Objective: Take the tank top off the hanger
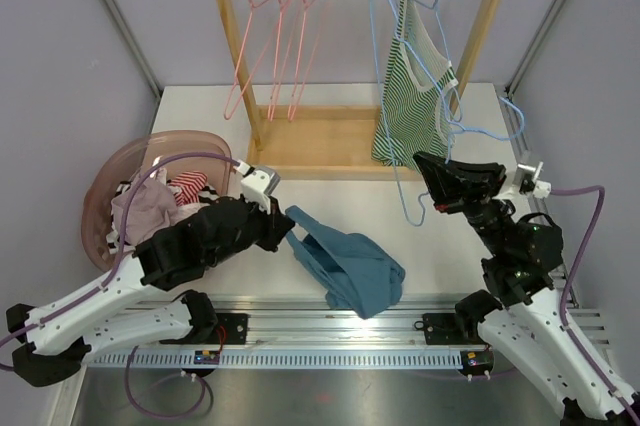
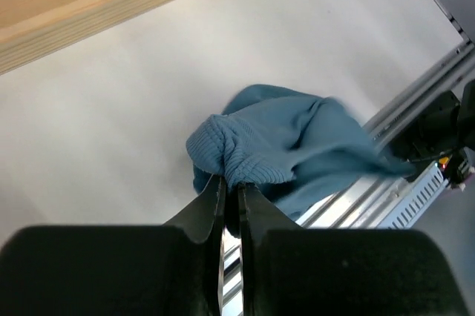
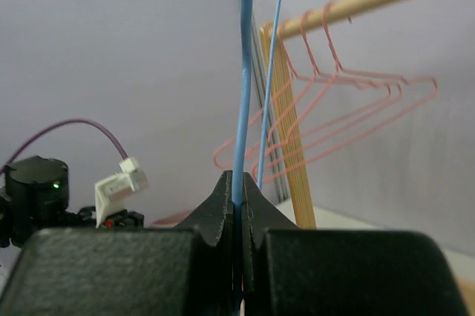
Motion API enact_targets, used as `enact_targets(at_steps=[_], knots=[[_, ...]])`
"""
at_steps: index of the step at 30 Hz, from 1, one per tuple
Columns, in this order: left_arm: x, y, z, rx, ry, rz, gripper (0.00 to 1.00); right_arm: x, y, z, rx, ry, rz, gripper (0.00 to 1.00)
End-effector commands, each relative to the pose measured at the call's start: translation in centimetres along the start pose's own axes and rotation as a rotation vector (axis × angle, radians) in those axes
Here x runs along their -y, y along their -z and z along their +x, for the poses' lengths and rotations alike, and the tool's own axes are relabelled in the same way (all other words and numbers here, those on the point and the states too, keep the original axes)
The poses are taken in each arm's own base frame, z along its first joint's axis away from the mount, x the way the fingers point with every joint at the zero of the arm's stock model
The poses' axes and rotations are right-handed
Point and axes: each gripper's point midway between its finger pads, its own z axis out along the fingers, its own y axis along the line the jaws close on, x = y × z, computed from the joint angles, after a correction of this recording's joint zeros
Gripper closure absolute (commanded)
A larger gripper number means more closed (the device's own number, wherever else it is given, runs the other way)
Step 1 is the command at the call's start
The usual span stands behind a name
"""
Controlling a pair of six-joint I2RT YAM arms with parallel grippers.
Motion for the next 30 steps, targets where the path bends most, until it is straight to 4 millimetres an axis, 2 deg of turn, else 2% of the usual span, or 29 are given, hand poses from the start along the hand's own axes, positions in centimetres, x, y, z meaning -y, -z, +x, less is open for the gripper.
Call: enact_targets(at_steps=[1,2,3,4,5,6,7,8,9,10,12,13,14,15,16,17,18,19,20,21,22,23,24,25,26,27,28,29,30], knots=[[-1.4,1.0,-2.2,0.097,0.075,-0.089,1.00,0.3,-1.1,-1.0,-0.041,-0.031,0.057,1.00],[-1.6,1.1,-2.3,0.097,0.079,-0.106,0.94,1.3,-1.3,-0.5,-0.100,-0.049,0.127,1.00],[-2.7,1.3,-2.0,0.087,0.076,-0.162,0.91,1.2,-2.0,-2.0,-0.116,-0.053,0.155,1.00],[-3.2,1.4,-2.0,0.085,0.087,-0.194,0.89,3.0,-1.4,1.1,-0.259,-0.087,0.252,1.00],[-3.7,1.6,-1.9,0.082,0.089,-0.225,0.88,3.6,-1.4,1.5,-0.296,-0.100,0.295,1.00],[-4.6,1.9,-1.8,0.082,0.085,-0.272,0.82,3.8,-1.6,0.8,-0.309,-0.097,0.333,1.00],[-4.9,2.0,-1.8,0.082,0.093,-0.291,0.80,5.0,-0.9,3.1,-0.404,-0.132,0.401,1.00],[-5.1,2.2,-1.8,0.082,0.094,-0.306,0.78,5.4,-0.8,3.7,-0.441,-0.139,0.434,1.00],[-5.5,2.6,-1.9,0.079,0.091,-0.330,0.73,5.7,-1.3,2.7,-0.439,-0.142,0.471,1.00],[-5.7,2.8,-2.0,0.079,0.091,-0.339,0.71,6.9,-0.4,5.4,-0.558,-0.156,0.541,1.00],[-5.8,3.1,-2.0,0.066,0.082,-0.347,0.60,8.1,-0.9,4.5,-0.568,-0.132,0.627,1.00],[-5.7,3.4,-2.4,0.073,0.081,-0.342,0.40,8.9,-0.7,6.0,-0.630,-0.127,0.662,1.00],[-5.6,3.7,-2.5,0.070,0.077,-0.338,0.33,8.9,-1.0,6.0,-0.639,-0.117,0.670,1.00],[-5.7,4.0,-2.5,0.061,0.069,-0.340,0.28,9.1,-2.0,4.4,-0.604,-0.083,0.684,1.00],[-5.5,4.5,-3.0,0.069,0.071,-0.331,0.13,8.9,-2.4,5.7,-0.655,-0.072,0.687,1.00],[-5.6,4.9,-2.8,0.055,0.061,-0.332,0.01,9.1,-3.7,3.6,-0.606,-0.034,0.710,1.00],[-5.4,5.1,-2.7,0.041,0.046,-0.319,0.01,9.8,-4.0,4.9,-0.661,0.007,0.737,1.00],[-5.3,5.6,-3.2,0.047,0.046,-0.311,0.01,9.4,-4.7,5.1,-0.679,0.028,0.731,1.00],[-5.4,5.9,-2.8,0.024,0.033,-0.311,0.01,9.5,-6.2,3.0,-0.633,0.057,0.746,1.00],[-5.3,6.1,-2.8,0.016,0.010,-0.301,0.01,10.1,-6.6,5.1,-0.713,0.099,0.757,1.00],[-5.3,6.3,-2.7,0.013,-0.003,-0.288,0.01,10.3,-7.3,5.3,-0.727,0.123,0.761,1.00],[-5.2,6.5,-2.6,0.010,-0.015,-0.276,0.01,9.7,-8.9,3.7,-0.688,0.147,0.759,1.00],[-5.3,6.6,-2.3,0.006,-0.035,-0.267,0.01,10.5,-9.2,5.9,-0.766,0.200,0.771,1.00],[-5.4,6.6,-2.2,0.009,-0.044,-0.263,0.01,10.7,-9.8,6.0,-0.772,0.219,0.776,1.00],[-5.8,6.7,-1.8,0.022,-0.049,-0.269,0.01,10.4,-11.3,4.7,-0.742,0.232,0.758,1.00],[-6.0,6.7,-1.7,0.029,-0.054,-0.274,0.01,11.2,-11.8,6.9,-0.794,0.257,0.767,1.00],[-6.1,6.7,-1.7,0.042,-0.053,-0.273,0.01,11.5,-12.4,7.2,-0.798,0.272,0.766,1.00],[-6.2,6.5,-1.5,0.058,-0.049,-0.266,0.01,11.5,-13.8,5.7,-0.757,0.295,0.757,1.00],[-6.1,6.5,-1.5,0.063,-0.055,-0.256,0.01,12.4,-14.2,8.0,-0.808,0.324,0.771,1.00]])
